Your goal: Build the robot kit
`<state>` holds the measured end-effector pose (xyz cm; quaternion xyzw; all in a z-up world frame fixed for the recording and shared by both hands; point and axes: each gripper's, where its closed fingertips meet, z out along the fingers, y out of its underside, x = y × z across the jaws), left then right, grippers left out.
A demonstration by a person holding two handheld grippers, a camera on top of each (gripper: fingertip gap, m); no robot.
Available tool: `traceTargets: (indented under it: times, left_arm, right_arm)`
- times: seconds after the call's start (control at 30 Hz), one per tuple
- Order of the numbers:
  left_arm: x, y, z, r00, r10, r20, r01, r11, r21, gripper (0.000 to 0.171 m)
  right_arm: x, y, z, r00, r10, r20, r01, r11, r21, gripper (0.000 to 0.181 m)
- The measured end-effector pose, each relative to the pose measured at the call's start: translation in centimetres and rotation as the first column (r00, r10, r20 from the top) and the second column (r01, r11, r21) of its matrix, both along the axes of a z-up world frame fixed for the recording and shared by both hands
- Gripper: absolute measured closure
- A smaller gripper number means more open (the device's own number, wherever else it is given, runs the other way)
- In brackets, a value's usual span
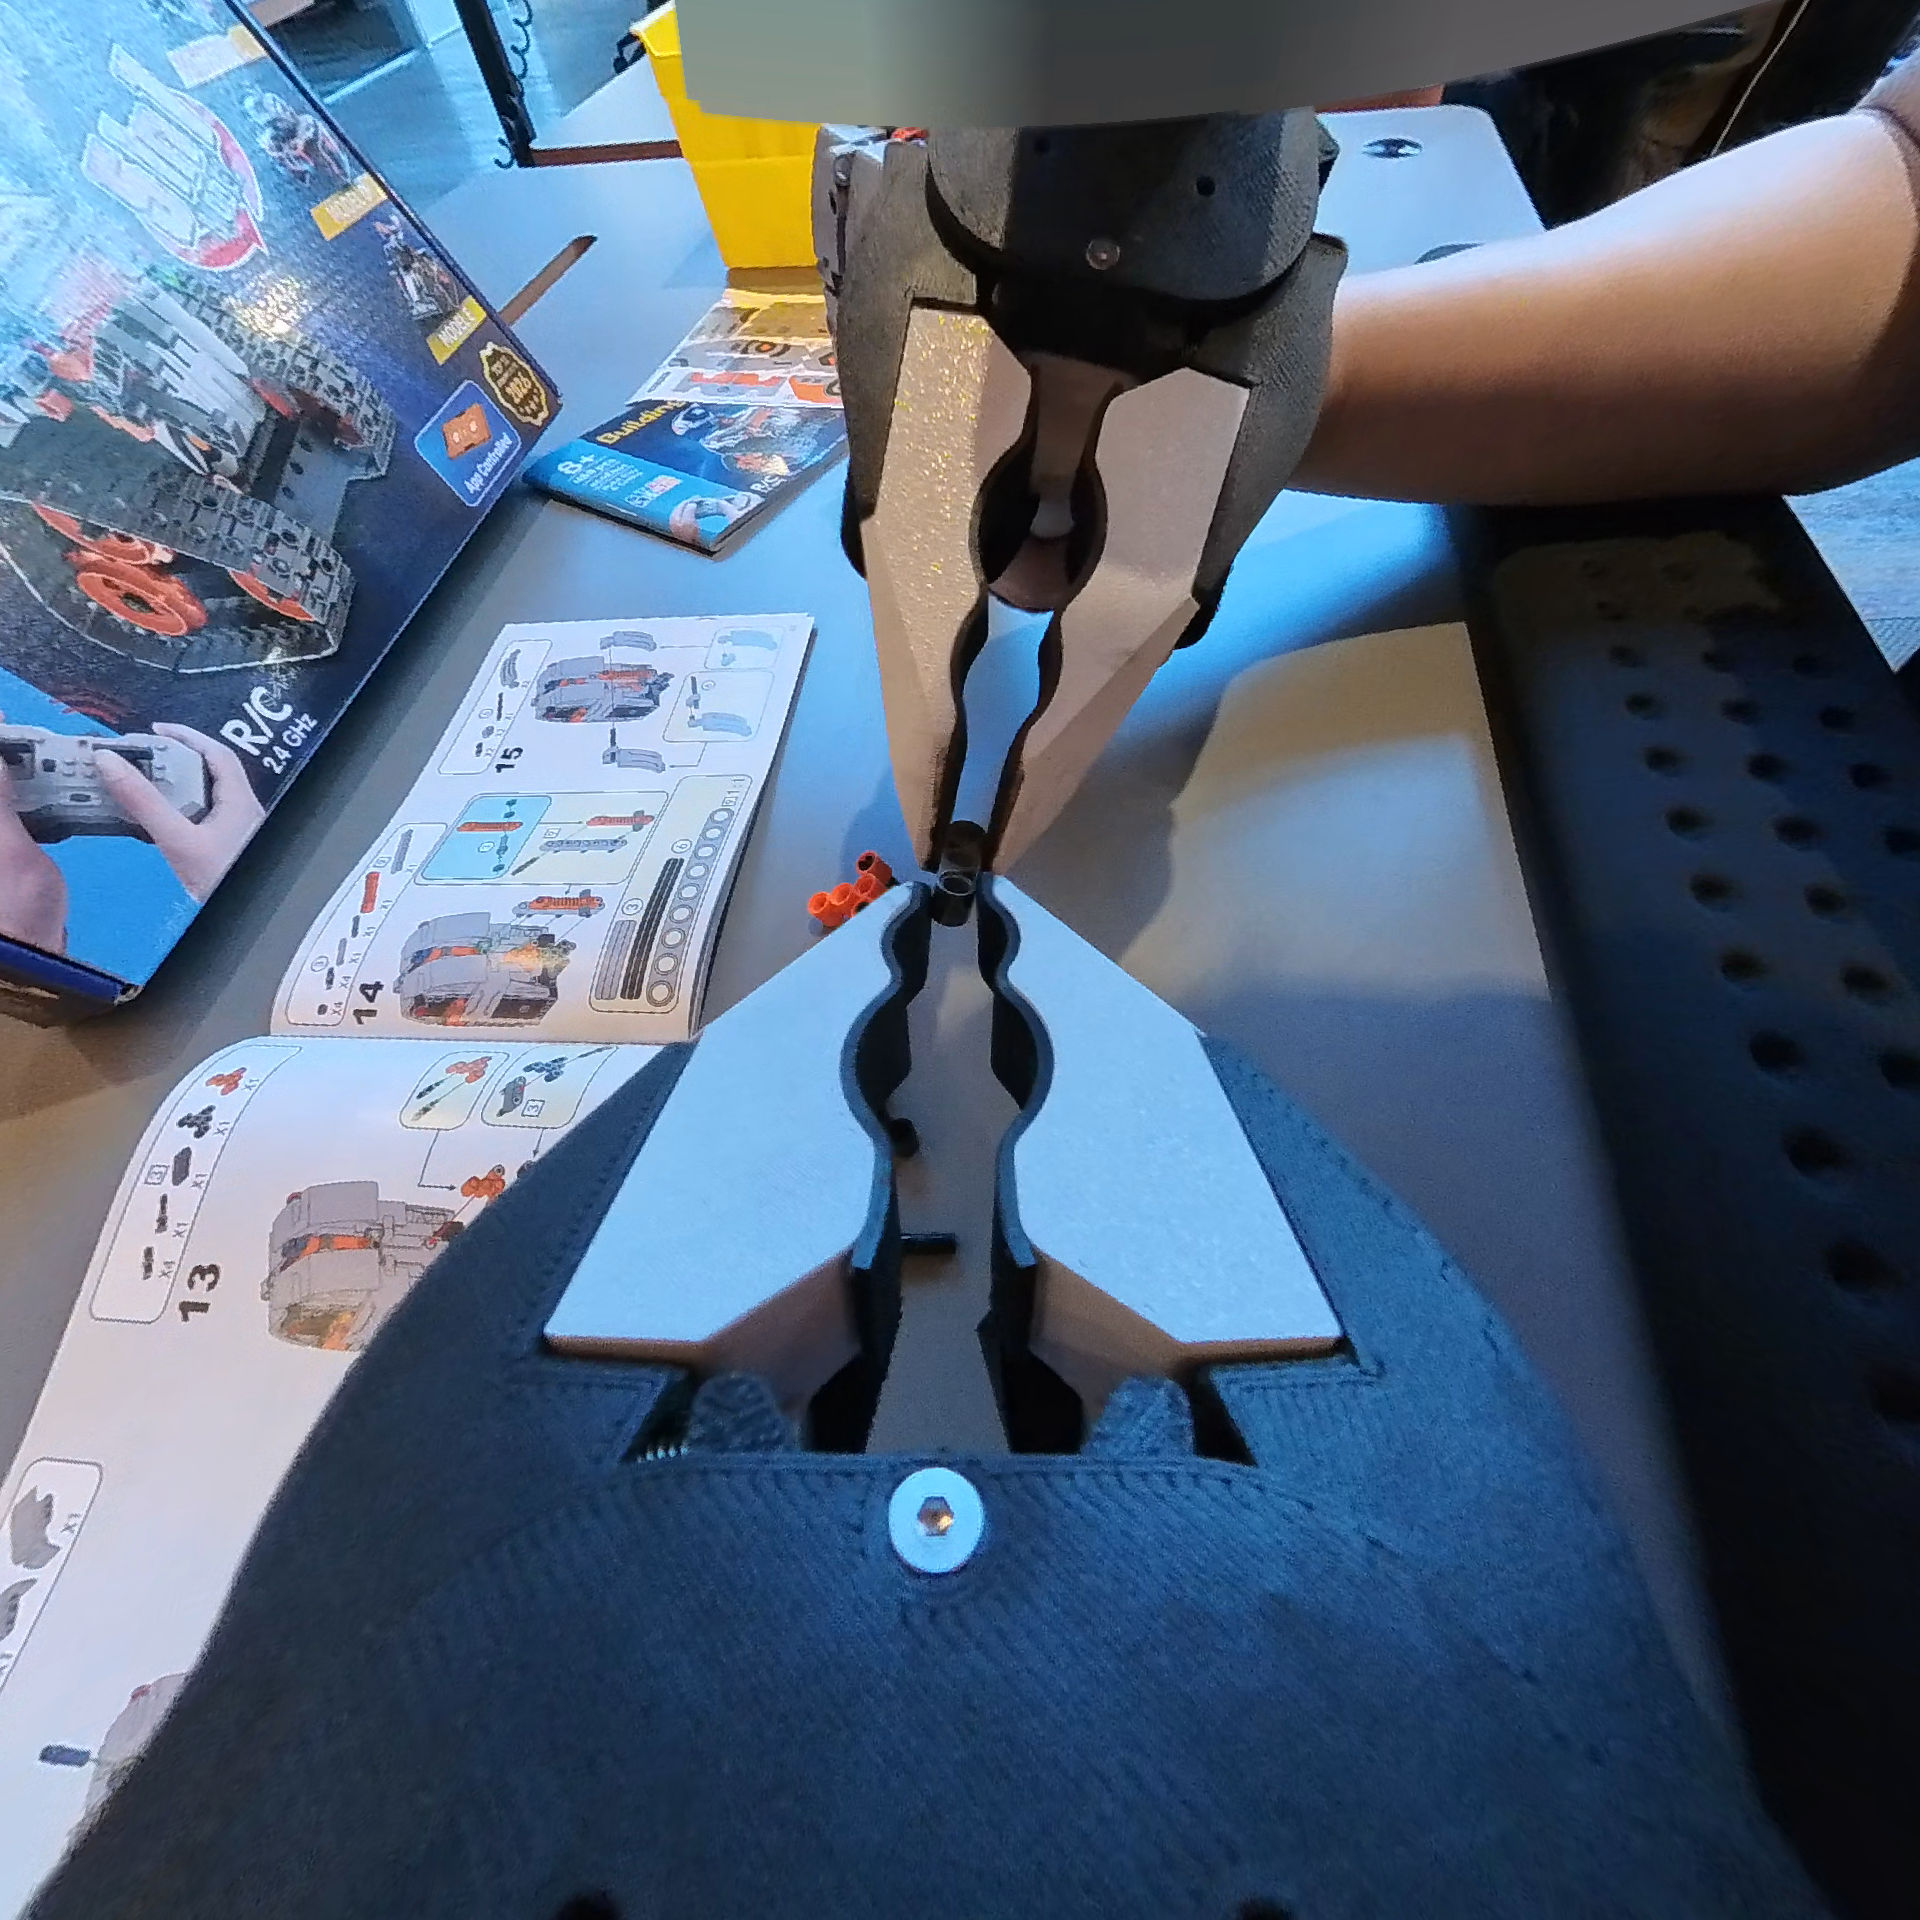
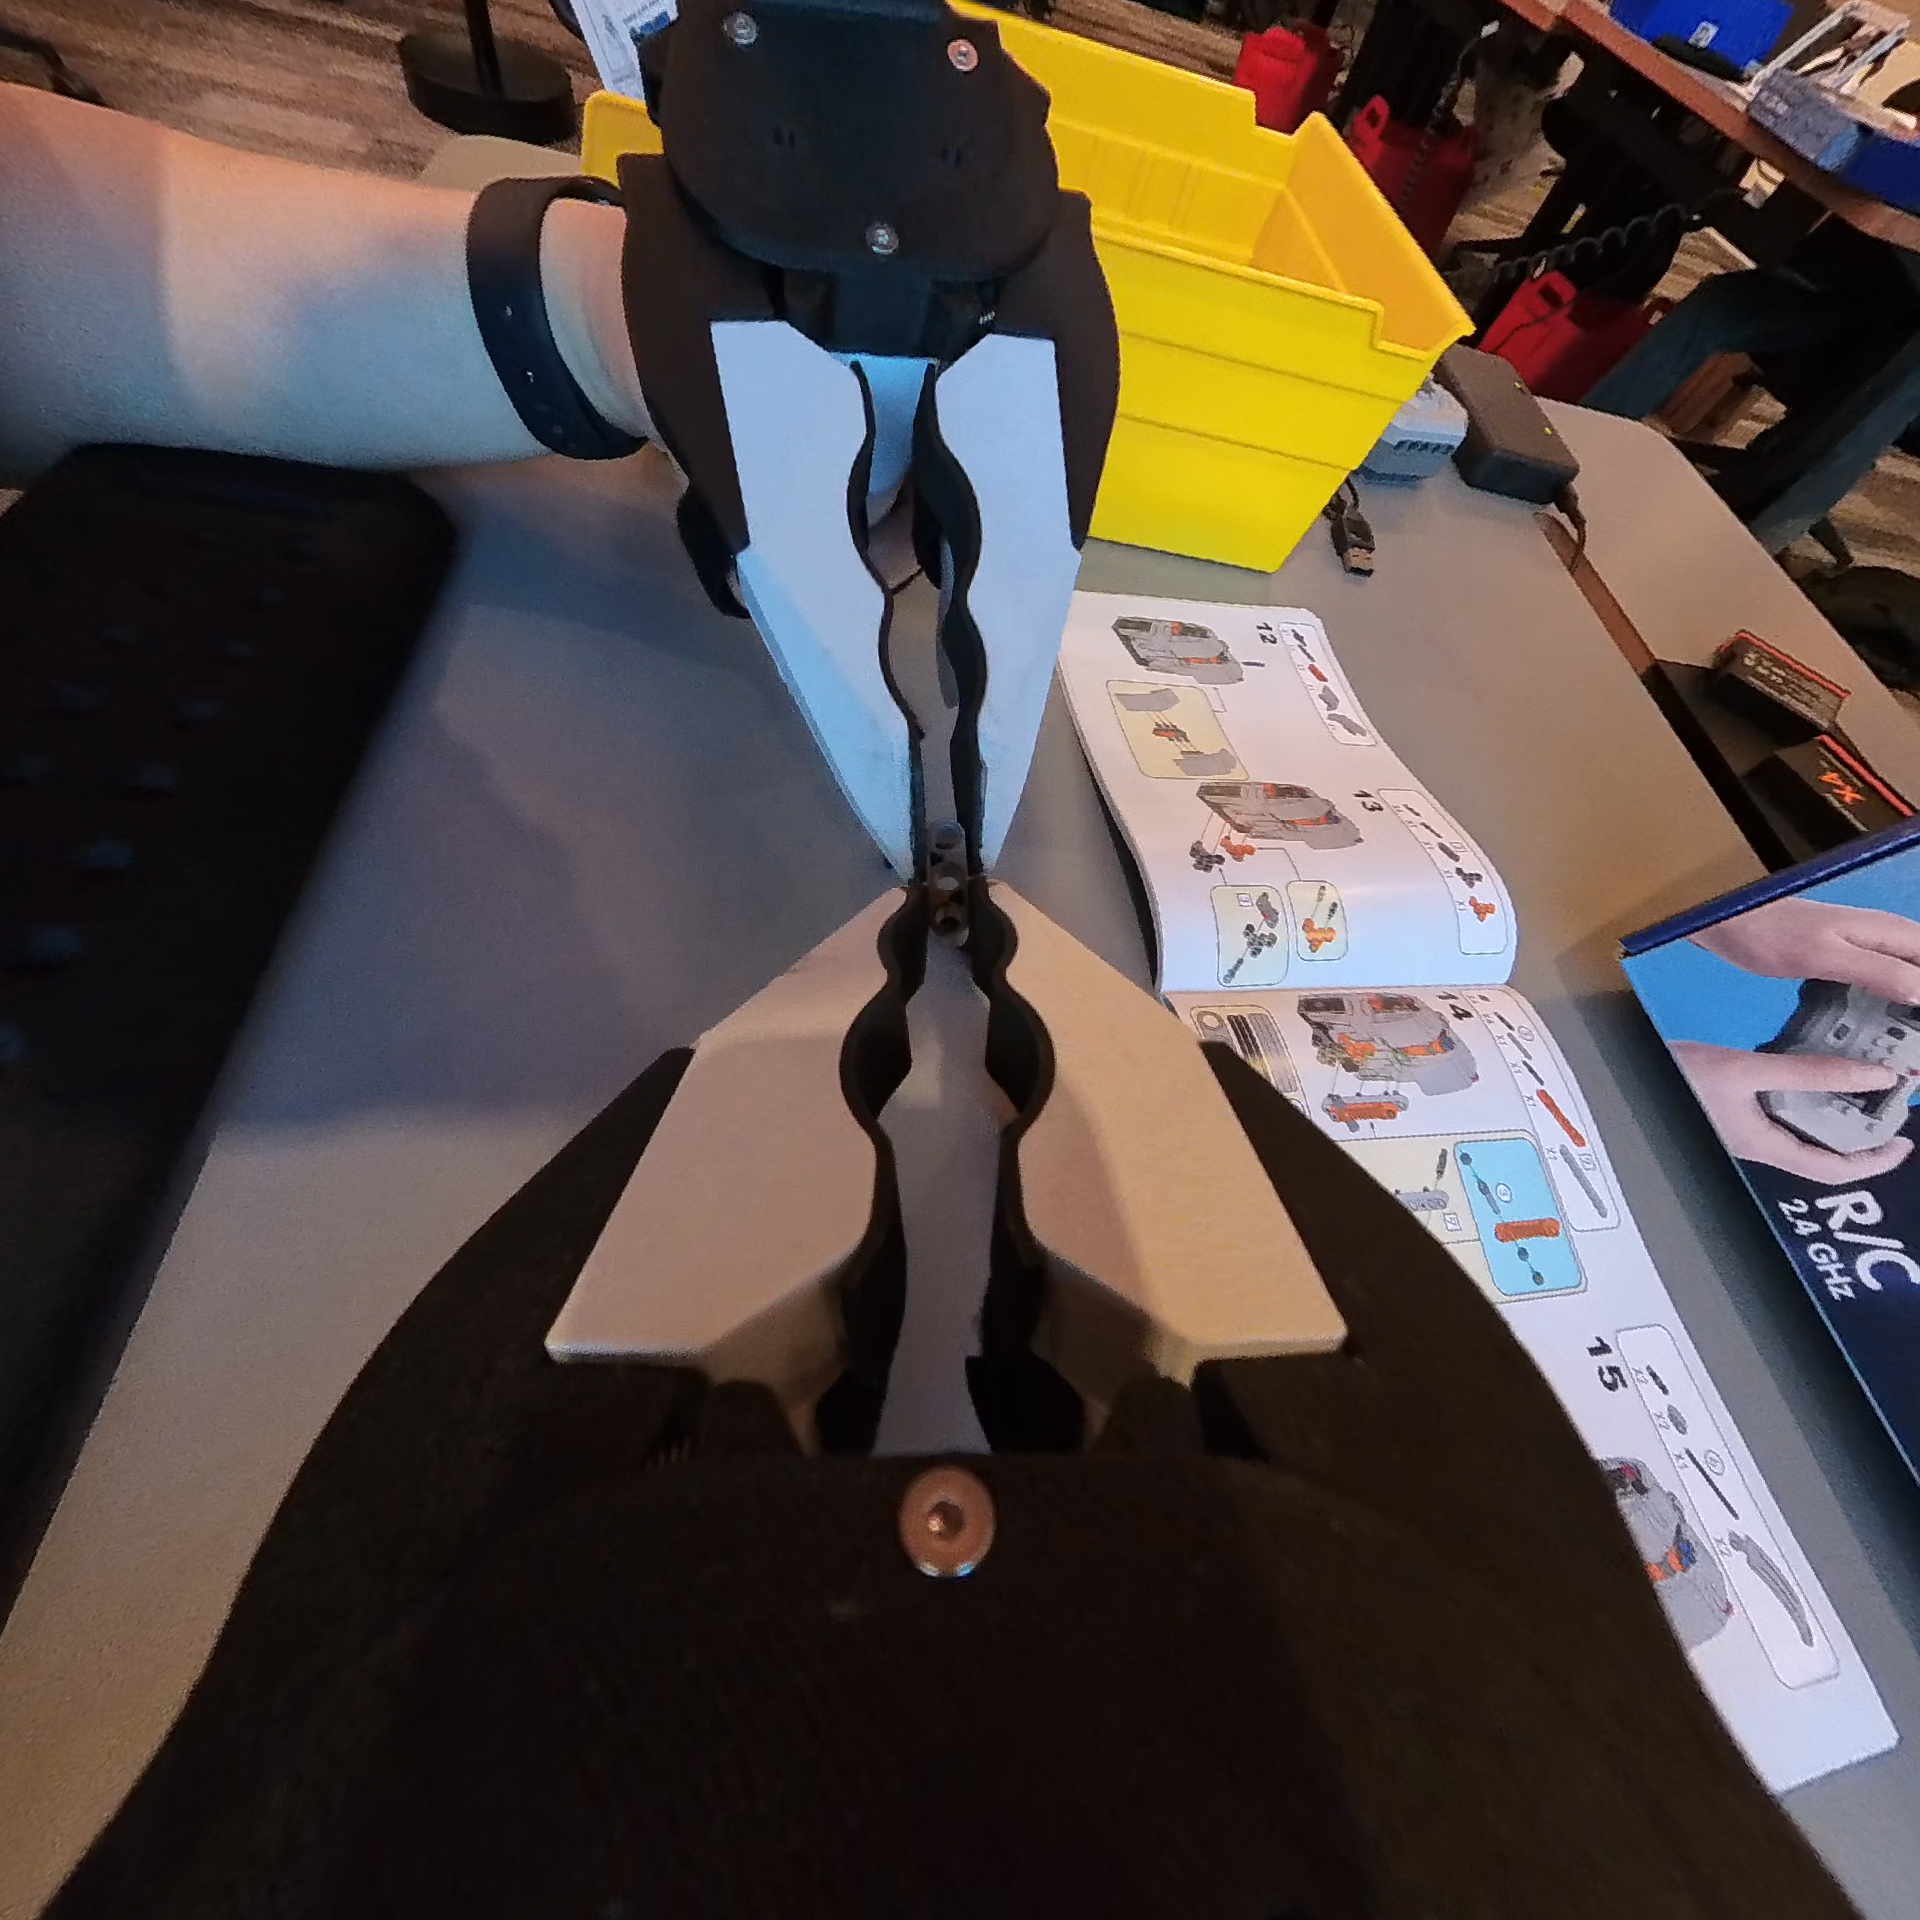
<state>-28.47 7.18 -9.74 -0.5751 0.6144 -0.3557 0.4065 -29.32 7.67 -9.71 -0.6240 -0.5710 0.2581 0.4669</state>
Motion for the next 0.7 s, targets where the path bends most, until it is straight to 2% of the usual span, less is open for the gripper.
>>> traceTargets:
  times: [0.37,0.7]
  left_arm:
    - [-0.1,-0.2,-0.5,0.999,-0.013,-0.04,0.015,0.999,0.045,0.167]
    - [-0.2,0.1,-1.6,0.996,0.002,-0.094,0.004,0.998,0.062,0.167]
  right_arm:
    - [-0.1,-0.2,-0.5,1.0,0.023,0.007,-0.023,1.0,-0.013,0.175]
    - [-0.1,0.1,-1.7,0.996,-0.003,0.092,0.001,1.0,0.021,0.175]
